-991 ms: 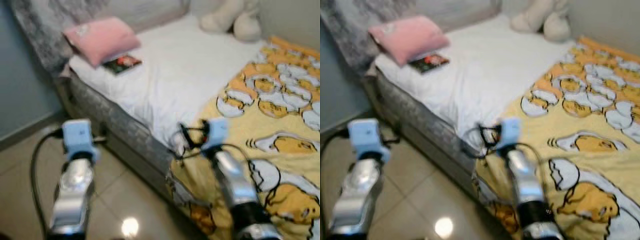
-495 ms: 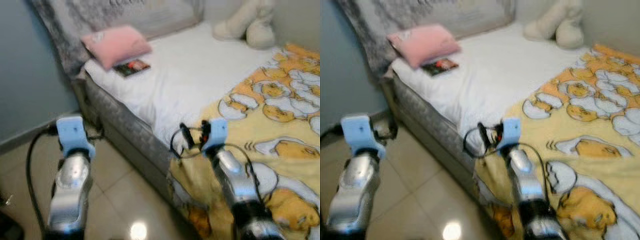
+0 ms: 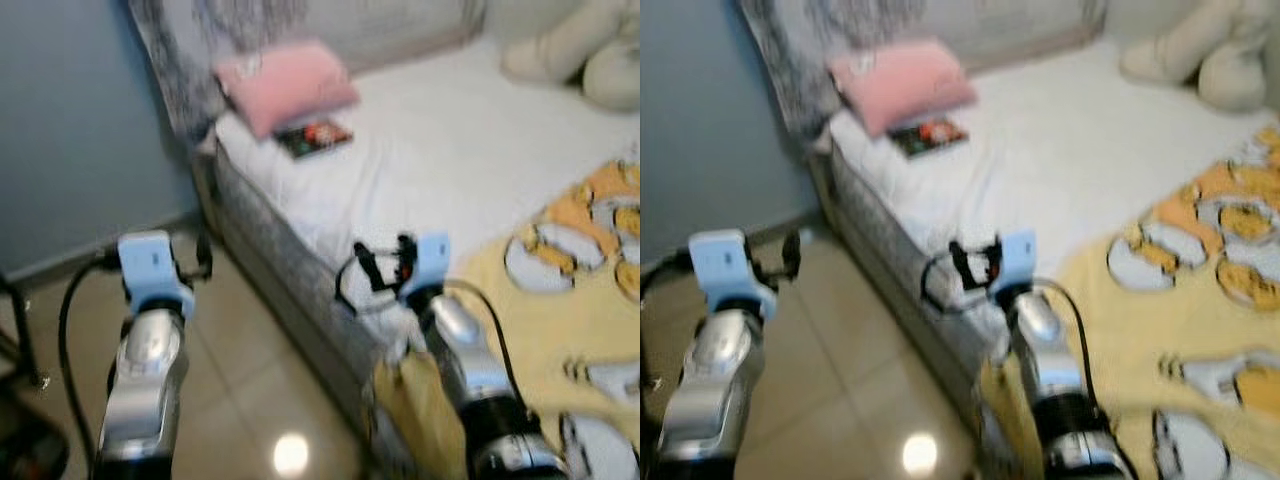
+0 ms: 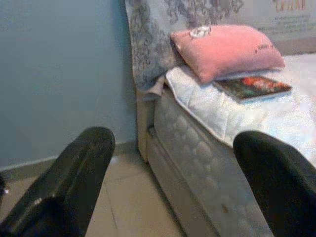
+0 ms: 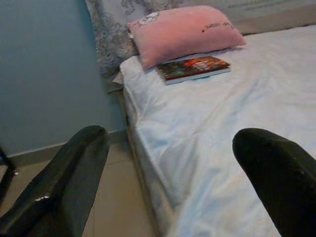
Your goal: Clean up the room
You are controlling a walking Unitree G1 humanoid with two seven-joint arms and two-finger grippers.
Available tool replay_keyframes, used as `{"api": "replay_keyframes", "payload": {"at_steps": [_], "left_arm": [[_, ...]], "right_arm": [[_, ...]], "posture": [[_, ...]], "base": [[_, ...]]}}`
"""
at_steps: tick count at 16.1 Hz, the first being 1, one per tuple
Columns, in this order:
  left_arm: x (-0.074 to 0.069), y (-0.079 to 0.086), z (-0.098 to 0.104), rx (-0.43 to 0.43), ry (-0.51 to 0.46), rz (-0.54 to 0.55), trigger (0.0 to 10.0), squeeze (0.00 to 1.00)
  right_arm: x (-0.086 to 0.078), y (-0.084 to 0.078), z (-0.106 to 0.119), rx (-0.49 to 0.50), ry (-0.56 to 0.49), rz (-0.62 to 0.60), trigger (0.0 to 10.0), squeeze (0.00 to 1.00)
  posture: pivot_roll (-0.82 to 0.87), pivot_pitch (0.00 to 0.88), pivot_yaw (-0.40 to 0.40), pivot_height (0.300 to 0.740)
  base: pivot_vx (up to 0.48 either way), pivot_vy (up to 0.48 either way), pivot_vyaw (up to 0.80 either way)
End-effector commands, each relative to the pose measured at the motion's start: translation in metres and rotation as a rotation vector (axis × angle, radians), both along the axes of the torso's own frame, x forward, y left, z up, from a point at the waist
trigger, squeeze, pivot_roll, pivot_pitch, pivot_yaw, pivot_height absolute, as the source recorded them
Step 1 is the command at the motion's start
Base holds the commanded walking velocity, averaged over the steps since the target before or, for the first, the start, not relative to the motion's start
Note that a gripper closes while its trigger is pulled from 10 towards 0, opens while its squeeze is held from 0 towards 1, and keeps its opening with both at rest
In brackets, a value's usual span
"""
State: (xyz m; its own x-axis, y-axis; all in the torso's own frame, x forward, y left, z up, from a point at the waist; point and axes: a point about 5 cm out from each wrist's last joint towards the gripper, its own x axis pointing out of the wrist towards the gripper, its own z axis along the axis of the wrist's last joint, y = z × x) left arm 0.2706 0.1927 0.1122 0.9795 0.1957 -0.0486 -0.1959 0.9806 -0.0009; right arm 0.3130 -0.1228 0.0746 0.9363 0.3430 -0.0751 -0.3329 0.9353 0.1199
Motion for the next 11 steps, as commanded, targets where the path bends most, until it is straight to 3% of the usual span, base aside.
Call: {"api": "replay_keyframes", "payload": {"at_steps": [1, 5, 8, 11], "left_arm": [[0.001, -0.002, 0.003, 0.006, -0.013, -0.014, 10.0, 0.0], [-0.002, -0.001, 0.004, -0.035, -0.033, 0.023, 10.0, 0.0], [-0.009, -0.002, 0.005, -0.027, -0.044, 0.063, 10.0, 0.0], [-0.006, 0.005, 0.003, -0.011, -0.023, 0.071, 10.0, 0.0]], "right_arm": [[0.001, -0.001, 0.0, -0.012, -0.005, 0.004, 10.0, 0.07], [0.002, 0.0, 0.001, -0.024, -0.011, 0.012, 10.0, 0.09], [0.004, -0.002, 0.002, 0.006, -0.011, -0.01, 10.0, 0.09], [0.006, -0.003, 0.001, 0.006, -0.001, -0.016, 10.0, 0.11]], "posture": [[0.0, 0.0, -0.023, 0.74], [0.01, 0.0, -0.027, 0.74], [0.01, 0.0, -0.029, 0.74], [0.02, 0.0, -0.034, 0.74]], "base": [[0.472, 0.0, 0.5], [0.46, 0.0, 0.5], [0.394, 0.272, 0.49], [0.386, 0.284, 0.49]]}}
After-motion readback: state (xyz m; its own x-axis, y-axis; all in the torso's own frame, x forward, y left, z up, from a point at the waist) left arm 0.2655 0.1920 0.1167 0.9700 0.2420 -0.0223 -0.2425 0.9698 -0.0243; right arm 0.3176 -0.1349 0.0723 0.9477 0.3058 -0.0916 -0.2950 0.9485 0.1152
